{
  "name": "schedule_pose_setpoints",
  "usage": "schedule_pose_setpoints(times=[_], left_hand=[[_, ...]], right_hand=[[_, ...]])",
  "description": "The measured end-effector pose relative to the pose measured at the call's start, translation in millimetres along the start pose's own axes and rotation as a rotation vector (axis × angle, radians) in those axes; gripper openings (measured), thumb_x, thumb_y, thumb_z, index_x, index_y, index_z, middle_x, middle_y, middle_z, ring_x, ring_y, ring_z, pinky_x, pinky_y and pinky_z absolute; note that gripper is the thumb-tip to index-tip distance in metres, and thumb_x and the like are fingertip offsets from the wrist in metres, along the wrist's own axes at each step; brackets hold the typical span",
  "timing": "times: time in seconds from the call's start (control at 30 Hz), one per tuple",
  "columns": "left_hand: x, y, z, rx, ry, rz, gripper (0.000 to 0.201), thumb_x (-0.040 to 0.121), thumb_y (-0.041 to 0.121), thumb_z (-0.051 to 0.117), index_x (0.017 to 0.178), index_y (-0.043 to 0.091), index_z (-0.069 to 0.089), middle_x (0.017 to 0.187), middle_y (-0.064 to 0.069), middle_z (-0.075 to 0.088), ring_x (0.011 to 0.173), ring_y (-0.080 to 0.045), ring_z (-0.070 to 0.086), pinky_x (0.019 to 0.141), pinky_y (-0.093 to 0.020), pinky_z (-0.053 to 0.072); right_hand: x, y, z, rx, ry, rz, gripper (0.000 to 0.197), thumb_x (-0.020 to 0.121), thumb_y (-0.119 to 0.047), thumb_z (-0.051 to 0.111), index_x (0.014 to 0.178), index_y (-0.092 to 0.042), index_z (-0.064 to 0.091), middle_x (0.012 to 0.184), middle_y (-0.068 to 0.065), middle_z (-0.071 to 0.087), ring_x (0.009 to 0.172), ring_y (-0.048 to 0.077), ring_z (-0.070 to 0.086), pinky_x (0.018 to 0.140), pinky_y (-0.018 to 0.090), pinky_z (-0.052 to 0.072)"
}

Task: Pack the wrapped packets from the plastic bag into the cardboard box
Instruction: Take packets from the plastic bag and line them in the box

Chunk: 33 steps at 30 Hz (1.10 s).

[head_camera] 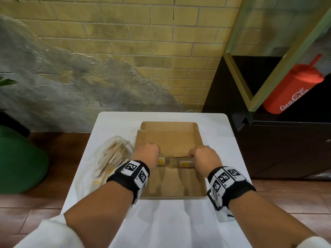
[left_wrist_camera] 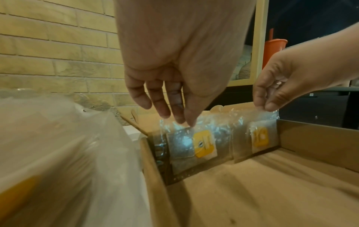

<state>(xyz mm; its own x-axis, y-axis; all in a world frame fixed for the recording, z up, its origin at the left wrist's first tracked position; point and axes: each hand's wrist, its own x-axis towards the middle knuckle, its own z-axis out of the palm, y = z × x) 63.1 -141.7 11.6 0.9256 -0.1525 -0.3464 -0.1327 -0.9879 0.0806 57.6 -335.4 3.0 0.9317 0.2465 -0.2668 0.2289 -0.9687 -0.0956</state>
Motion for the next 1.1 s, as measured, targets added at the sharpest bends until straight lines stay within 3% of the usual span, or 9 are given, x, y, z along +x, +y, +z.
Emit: schedule_pose_setpoints(times=[0.17, 0.33, 0.53, 0.67, 0.8, 0.97, 1.1], left_hand=[[0, 1, 4, 0.073, 0.01, 0.012, 0.024, 0.087, 0.002, 0.046, 0.098, 0.015, 0.062, 0.104, -0.006, 0.058, 0.098, -0.025, 0.056, 0.081, -0.034, 0.042], [2, -2, 5, 0.117, 0.059, 0.016, 0.015, 0.09, 0.023, 0.054, 0.102, 0.02, 0.062, 0.107, -0.002, 0.059, 0.104, -0.023, 0.052, 0.089, -0.037, 0.039], [-1, -2, 1, 0.137, 0.015, 0.018, 0.025, 0.086, 0.003, 0.046, 0.102, 0.017, 0.059, 0.107, -0.004, 0.059, 0.103, -0.024, 0.054, 0.092, -0.038, 0.038], [-3, -5, -1, 0.128, 0.004, 0.011, 0.026, 0.086, 0.002, 0.046, 0.106, 0.016, 0.058, 0.109, -0.005, 0.058, 0.107, -0.025, 0.051, 0.092, -0.039, 0.039], [-5, -6, 1, 0.126, 0.01, -0.008, 0.02, 0.089, 0.013, 0.051, 0.107, 0.017, 0.057, 0.112, -0.004, 0.057, 0.109, -0.025, 0.051, 0.09, -0.039, 0.04], [-7, -8, -7, 0.107, -0.024, -0.017, 0.024, 0.086, 0.001, 0.045, 0.1, 0.016, 0.058, 0.108, -0.004, 0.06, 0.101, -0.024, 0.058, 0.088, -0.035, 0.042], [-10, -10, -12, 0.063, -0.021, -0.024, 0.023, 0.086, 0.005, 0.047, 0.104, 0.015, 0.057, 0.111, -0.005, 0.059, 0.103, -0.024, 0.056, 0.087, -0.035, 0.044]], right_hand=[[-2, -4, -1, -0.049, -0.047, 0.002, 0.033, 0.085, 0.005, 0.04, 0.106, -0.011, 0.06, 0.107, 0.01, 0.06, 0.099, 0.029, 0.055, 0.08, 0.032, 0.042], [-2, -3, -5, -0.049, -0.049, 0.012, 0.029, 0.086, 0.0, 0.041, 0.106, -0.009, 0.059, 0.107, 0.011, 0.058, 0.099, 0.029, 0.054, 0.08, 0.033, 0.042], [-5, -7, -2, -0.109, -0.064, 0.015, 0.029, 0.089, 0.001, 0.039, 0.11, -0.008, 0.057, 0.111, 0.012, 0.057, 0.103, 0.03, 0.054, 0.081, 0.033, 0.042], [-6, -7, -3, -0.114, -0.032, 0.038, 0.029, 0.087, 0.005, 0.04, 0.109, -0.006, 0.056, 0.111, 0.012, 0.057, 0.104, 0.029, 0.054, 0.081, 0.033, 0.044], [-6, -10, 4, -0.098, -0.043, 0.048, 0.023, 0.091, -0.002, 0.045, 0.112, -0.008, 0.053, 0.114, 0.011, 0.054, 0.105, 0.029, 0.053, 0.08, 0.034, 0.044], [-6, -8, 3, -0.107, -0.031, 0.063, 0.034, 0.087, 0.007, 0.039, 0.114, -0.007, 0.053, 0.116, 0.012, 0.054, 0.107, 0.028, 0.053, 0.08, 0.033, 0.045], [-9, -8, 6, -0.028, 0.01, 0.095, 0.032, 0.089, -0.001, 0.045, 0.119, -0.011, 0.047, 0.118, 0.01, 0.051, 0.106, 0.028, 0.052, 0.08, 0.033, 0.046]])
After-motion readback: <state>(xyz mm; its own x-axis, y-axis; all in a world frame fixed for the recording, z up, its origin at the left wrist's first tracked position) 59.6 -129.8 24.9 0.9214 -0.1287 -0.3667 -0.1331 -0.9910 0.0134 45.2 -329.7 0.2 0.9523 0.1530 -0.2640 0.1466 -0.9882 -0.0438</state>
